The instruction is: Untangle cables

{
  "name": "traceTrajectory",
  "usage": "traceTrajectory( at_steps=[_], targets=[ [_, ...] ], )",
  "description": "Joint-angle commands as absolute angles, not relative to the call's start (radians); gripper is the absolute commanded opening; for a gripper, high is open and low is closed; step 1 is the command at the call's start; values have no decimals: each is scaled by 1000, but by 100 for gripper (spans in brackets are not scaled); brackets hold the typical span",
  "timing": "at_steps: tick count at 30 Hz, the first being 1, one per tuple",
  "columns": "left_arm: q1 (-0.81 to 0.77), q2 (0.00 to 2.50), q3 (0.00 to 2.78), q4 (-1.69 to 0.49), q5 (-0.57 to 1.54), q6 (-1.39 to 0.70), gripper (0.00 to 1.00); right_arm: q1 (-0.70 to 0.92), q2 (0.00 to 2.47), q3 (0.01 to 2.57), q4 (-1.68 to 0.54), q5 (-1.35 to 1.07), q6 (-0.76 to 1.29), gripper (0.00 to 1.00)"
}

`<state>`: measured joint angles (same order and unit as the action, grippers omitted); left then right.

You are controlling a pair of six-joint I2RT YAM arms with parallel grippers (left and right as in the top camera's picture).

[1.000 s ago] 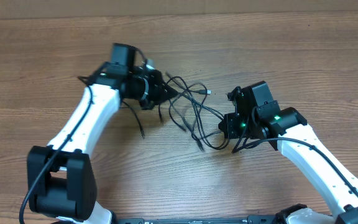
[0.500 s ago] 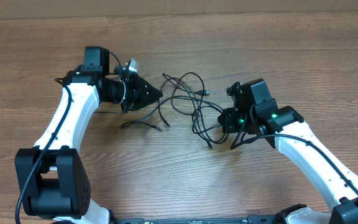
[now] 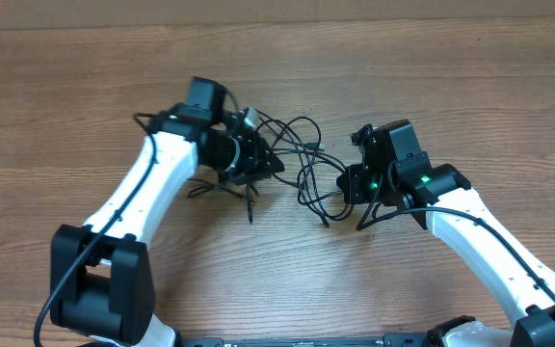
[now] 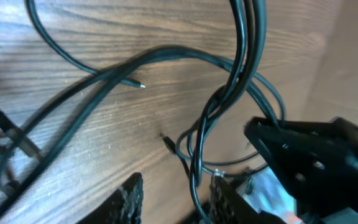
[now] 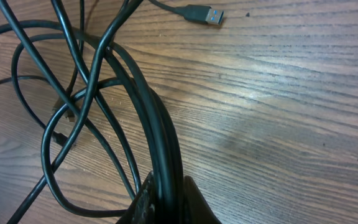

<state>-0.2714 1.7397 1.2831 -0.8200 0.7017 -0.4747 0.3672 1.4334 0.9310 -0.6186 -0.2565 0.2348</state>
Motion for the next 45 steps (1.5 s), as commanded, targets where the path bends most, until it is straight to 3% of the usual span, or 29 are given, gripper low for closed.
traceTrajectory(
  at_steps=[1, 18, 45],
  targets=[
    [-329, 1745, 1287, -794, 570, -554, 36, 364, 1438, 931, -616, -264, 234, 4],
    [-498, 1746, 1287, -702, 289, -682, 27, 364, 1438, 931, -633, -264, 234, 4],
    [-564, 1747, 1279, -764, 199, -669, 24, 364, 1438, 931, -633, -263, 234, 4]
  ],
)
